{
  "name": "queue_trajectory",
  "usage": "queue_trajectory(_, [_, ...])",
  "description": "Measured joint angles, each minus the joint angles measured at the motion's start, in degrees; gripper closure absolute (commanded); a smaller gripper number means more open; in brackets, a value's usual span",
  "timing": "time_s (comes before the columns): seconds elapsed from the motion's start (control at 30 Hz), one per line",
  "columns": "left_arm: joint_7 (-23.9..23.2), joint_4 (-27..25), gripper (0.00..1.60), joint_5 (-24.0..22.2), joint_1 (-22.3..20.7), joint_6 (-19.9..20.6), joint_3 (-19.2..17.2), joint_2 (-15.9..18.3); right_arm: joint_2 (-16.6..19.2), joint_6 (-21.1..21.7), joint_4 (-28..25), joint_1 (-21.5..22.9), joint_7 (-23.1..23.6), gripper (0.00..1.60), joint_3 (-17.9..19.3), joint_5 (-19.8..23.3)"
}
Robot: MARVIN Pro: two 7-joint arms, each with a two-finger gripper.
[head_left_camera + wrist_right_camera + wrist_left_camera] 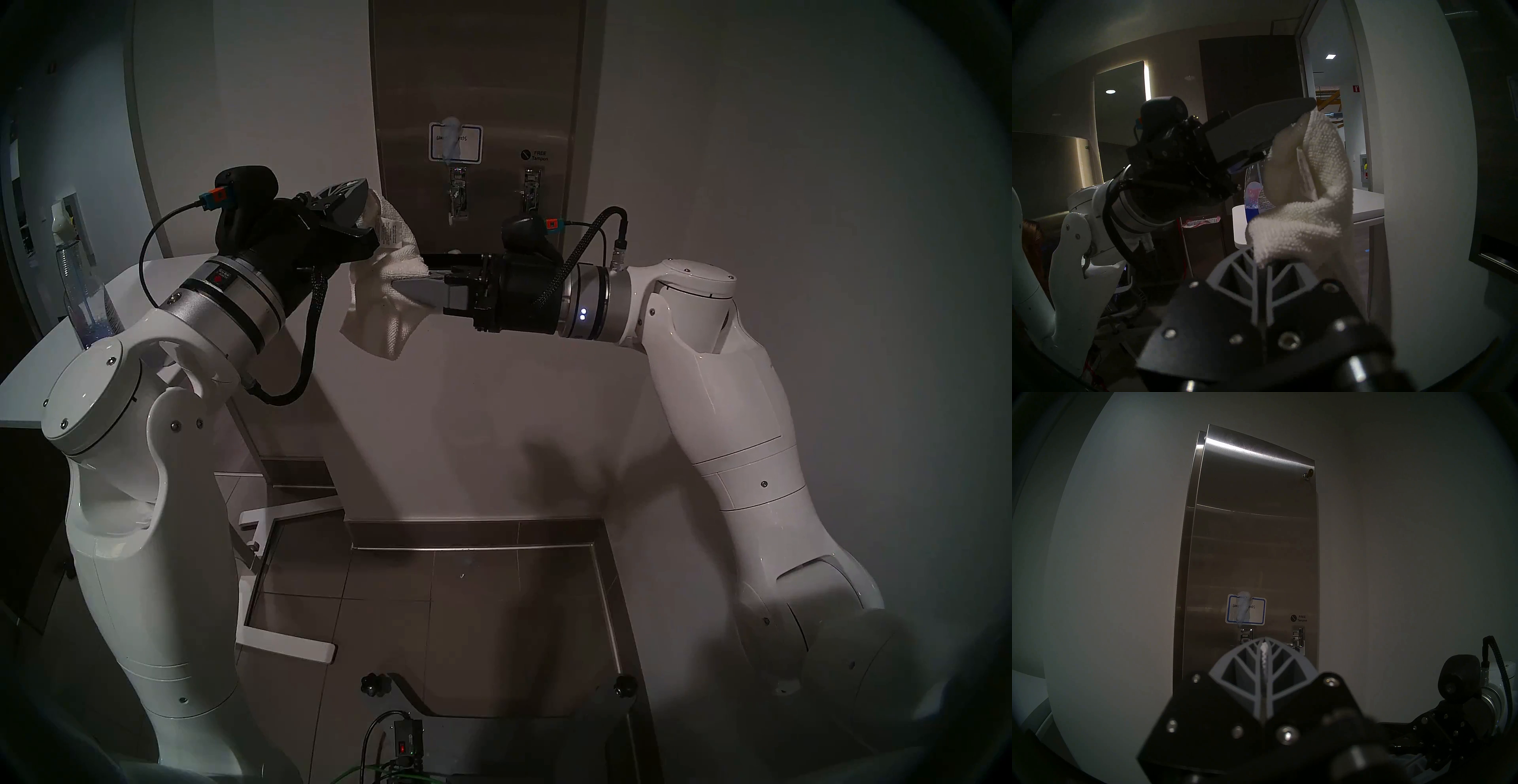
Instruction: Pick up the cloth and wipe the surface
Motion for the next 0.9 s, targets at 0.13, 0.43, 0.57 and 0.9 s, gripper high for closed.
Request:
queue_trajectory(0.13, [0.76,-0.10,0.00,1.53,0.01,-0.32,0.25,0.04,0.06,0.00,-0.42,-0.37,0.00,1.60,0.13,0.08])
queue_trajectory(0.43, [1.88,-0.10,0.00,2.83,-0.23,0.18,0.80,0.49,-0.28,-0.44,-0.16,-0.31,-0.10,1.60,0.24,0.03])
queue_trajectory(0.57, [2.09,-0.10,0.00,3.00,-0.28,0.26,0.92,0.61,-0.39,-1.05,1.07,0.66,-0.75,1.60,0.71,-0.23])
queue_trajectory(0.9, [2.34,-0.09,0.00,2.62,-0.31,0.34,1.15,0.89,-1.31,-6.36,2.83,4.12,-5.34,1.60,2.10,-4.55])
